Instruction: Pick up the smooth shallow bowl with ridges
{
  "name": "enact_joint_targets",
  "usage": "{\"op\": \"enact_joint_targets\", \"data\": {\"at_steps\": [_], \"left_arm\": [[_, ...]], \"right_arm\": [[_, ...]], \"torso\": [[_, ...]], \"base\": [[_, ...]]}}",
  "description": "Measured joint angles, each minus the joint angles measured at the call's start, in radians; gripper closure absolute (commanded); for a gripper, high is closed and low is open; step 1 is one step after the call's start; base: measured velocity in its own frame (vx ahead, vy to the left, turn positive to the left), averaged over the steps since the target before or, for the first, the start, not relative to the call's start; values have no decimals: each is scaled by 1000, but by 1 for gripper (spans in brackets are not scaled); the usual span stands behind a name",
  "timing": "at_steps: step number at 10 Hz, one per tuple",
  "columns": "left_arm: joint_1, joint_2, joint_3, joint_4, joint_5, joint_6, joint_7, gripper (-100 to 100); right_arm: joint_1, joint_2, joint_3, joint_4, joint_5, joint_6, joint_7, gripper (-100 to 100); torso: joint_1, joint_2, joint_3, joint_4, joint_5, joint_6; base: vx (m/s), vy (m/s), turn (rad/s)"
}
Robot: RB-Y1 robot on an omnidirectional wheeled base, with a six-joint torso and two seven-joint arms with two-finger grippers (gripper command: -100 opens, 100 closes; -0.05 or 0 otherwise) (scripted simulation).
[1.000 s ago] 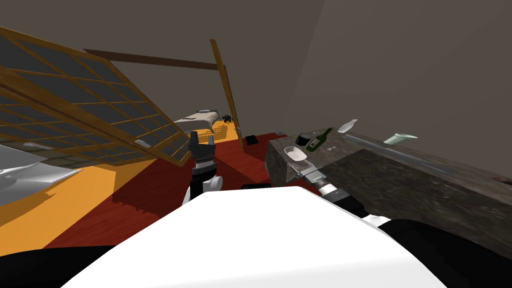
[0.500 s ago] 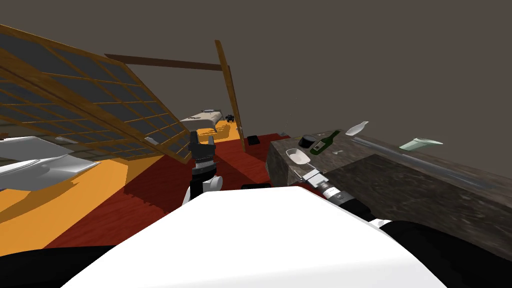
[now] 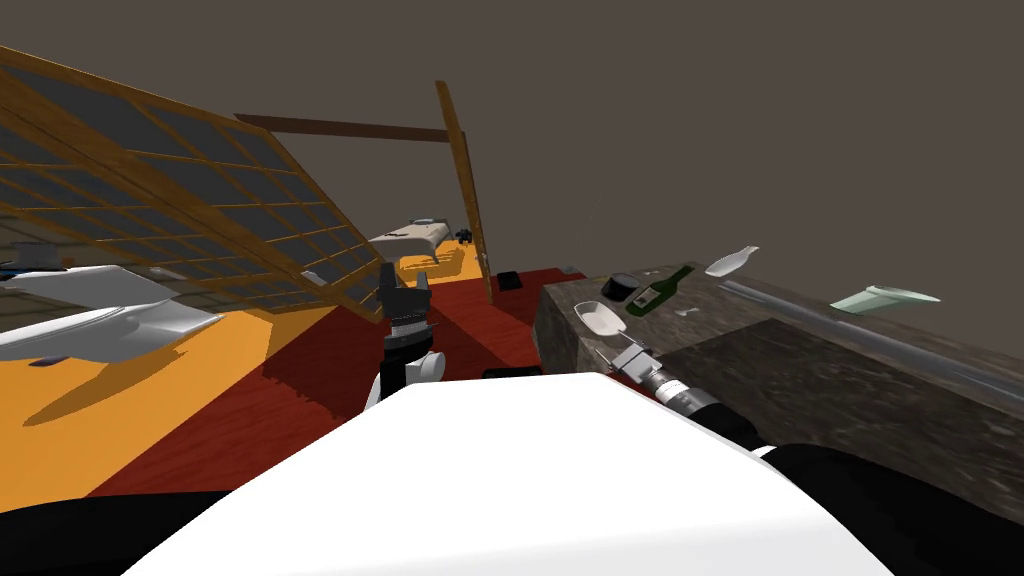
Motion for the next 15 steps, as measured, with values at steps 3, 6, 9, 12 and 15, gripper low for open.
{"op": "enact_joint_targets", "data": {"at_steps": [3,6,9,12,15], "left_arm": [[0,0,0,0,0,0,0,0],[0,0,0,0,0,0,0,0],[0,0,0,0,0,0,0,0],[0,0,0,0,0,0,0,0],[0,0,0,0,0,0,0,0]], "right_arm": [[20,-36,-1,24,86,31,31,-100],[38,-46,-17,49,154,30,63,-100],[57,-66,-30,87,232,37,98,-100],[74,-91,-20,111,307,58,119,-100],[92,-129,-4,150,385,94,128,-100]], "torso": [[0,-1,0,0,0,0],[0,0,0,0,0,0],[0,-1,-1,0,0,0],[1,0,0,0,0,0],[1,-2,-1,0,0,0]], "base": [[43,-35,74],[46,-38,67],[63,-44,87],[46,-34,75],[55,-29,38]]}}
